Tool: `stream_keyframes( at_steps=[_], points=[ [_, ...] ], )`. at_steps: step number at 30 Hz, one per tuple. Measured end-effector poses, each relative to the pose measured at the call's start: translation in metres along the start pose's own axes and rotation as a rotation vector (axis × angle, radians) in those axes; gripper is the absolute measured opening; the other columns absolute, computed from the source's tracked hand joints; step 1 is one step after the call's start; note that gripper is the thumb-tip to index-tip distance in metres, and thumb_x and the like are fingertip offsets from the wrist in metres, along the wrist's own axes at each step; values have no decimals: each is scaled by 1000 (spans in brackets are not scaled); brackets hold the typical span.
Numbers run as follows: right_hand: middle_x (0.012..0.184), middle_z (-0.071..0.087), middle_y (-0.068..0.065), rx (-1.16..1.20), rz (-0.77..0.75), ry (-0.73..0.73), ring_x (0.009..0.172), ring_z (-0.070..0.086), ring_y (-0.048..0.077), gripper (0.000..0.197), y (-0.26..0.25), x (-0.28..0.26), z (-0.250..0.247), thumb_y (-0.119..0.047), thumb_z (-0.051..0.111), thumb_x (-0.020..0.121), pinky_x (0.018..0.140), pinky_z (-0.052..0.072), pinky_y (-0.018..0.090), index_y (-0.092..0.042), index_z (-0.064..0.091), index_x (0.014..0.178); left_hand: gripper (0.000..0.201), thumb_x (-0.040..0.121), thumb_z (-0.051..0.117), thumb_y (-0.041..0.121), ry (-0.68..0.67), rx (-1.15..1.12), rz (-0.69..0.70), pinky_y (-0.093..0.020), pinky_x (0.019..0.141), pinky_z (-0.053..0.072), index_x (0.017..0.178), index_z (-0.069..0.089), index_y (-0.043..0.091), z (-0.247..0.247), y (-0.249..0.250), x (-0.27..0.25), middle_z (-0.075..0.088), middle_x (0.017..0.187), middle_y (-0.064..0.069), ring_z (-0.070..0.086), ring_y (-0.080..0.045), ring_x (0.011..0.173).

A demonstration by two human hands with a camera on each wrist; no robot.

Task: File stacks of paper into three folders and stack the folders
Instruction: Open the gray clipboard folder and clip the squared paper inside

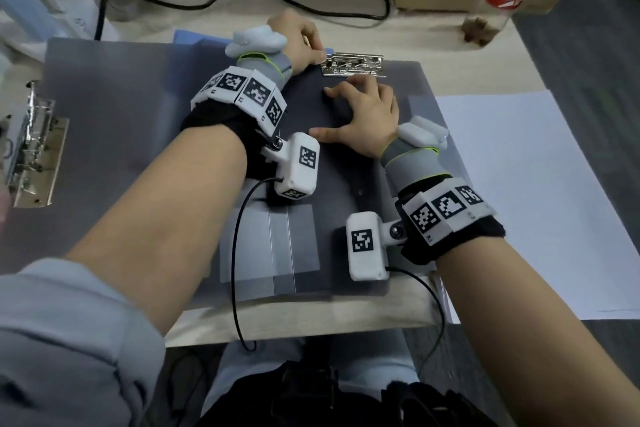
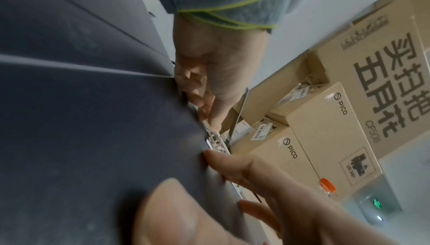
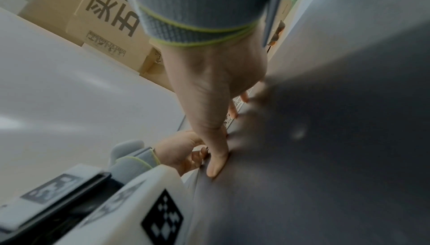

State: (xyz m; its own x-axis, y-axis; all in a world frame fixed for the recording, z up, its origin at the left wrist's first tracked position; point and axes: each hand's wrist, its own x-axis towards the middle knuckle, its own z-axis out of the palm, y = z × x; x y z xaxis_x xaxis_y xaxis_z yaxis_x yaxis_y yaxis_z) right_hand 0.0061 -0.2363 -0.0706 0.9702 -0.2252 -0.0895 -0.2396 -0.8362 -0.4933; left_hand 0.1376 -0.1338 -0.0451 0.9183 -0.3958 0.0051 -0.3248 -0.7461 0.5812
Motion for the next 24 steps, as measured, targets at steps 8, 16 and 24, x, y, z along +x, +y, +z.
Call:
stream_keyframes(
  at_steps=[8,16,24],
  points=[
    [144,29,-3,6,-6,-27,135,22,27,70,0,2,2,-62,71,67,116,11,47,-37,48,129,27,76,69,11,-54,126,57,-16,48,30,57,56,24,7,1,11,48,58,12,46,-8,56],
    [142,31,-3,5,-40,-4,132,25,28,66,2,1,2,-53,72,70,114,15,43,-36,49,128,26,76,75,19,-127,-78,147,-17,51,45,57,58,24,-12,17,23,55,59,7,48,0,43],
    [147,28,-1,-26,-43,7,135,22,31,57,2,0,6,-47,63,82,115,14,50,-37,45,134,26,97,47,21,-227,-64,306,-20,73,45,109,69,10,-6,56,19,70,105,-4,54,-10,88]
  ],
)
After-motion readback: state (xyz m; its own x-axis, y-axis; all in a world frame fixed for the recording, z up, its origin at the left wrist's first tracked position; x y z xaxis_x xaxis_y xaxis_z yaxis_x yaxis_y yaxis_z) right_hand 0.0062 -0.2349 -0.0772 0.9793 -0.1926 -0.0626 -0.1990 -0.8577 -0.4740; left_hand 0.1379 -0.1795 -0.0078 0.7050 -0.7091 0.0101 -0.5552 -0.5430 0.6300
